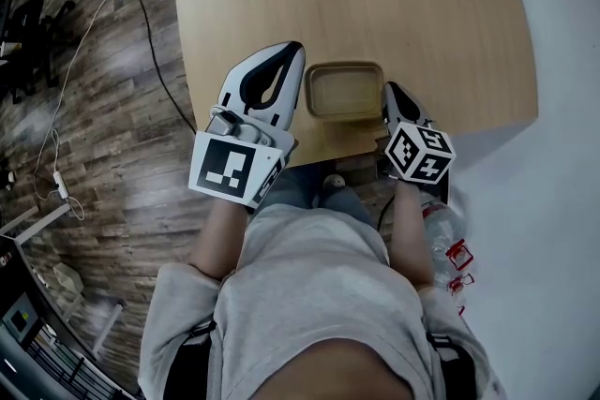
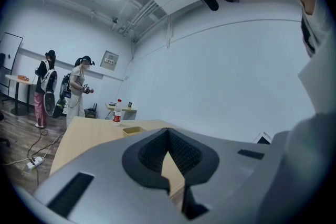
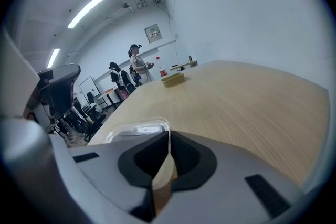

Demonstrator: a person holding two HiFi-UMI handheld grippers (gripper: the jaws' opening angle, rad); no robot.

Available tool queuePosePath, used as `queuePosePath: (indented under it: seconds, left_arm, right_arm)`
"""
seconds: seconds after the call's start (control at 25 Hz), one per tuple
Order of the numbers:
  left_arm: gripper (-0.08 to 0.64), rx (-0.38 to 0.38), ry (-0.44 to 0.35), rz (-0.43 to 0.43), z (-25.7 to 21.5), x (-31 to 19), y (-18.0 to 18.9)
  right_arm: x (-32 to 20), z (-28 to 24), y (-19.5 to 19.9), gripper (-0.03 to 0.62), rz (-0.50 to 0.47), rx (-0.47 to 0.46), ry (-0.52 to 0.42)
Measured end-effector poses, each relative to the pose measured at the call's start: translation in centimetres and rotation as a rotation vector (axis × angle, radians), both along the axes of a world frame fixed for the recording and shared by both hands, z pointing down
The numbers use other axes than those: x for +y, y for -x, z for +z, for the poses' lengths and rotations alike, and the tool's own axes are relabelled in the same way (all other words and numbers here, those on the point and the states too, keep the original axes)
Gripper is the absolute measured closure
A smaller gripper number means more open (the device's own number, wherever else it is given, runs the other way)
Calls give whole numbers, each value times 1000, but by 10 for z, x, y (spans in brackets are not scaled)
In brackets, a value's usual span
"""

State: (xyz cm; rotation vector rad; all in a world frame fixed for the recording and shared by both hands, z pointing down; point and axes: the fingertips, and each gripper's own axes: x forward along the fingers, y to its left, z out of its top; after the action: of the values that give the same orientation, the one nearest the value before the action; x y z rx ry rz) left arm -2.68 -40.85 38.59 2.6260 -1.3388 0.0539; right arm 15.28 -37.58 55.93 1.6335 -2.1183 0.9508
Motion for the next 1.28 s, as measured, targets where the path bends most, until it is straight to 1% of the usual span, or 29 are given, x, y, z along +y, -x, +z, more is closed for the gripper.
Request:
queuePosePath:
  seconds: [0.32, 0.72, 1.04, 1.28]
  left_arm:
    - [548, -4, -37, -53, -24, 19, 4]
    - [548, -3, -107, -123, -57, 75, -2]
    - [549, -6, -161, -156, -81, 136, -14]
    - [548, -7, -202, -180, -94, 174, -19]
  right_arm:
    - [-1, -43, 0, 571, -29, 3, -91]
    - [28, -108, -7, 571, -68, -25, -234]
    - [78, -156, -13, 571, -106, -36, -341]
    - [111, -181, -19, 571, -125, -44, -409]
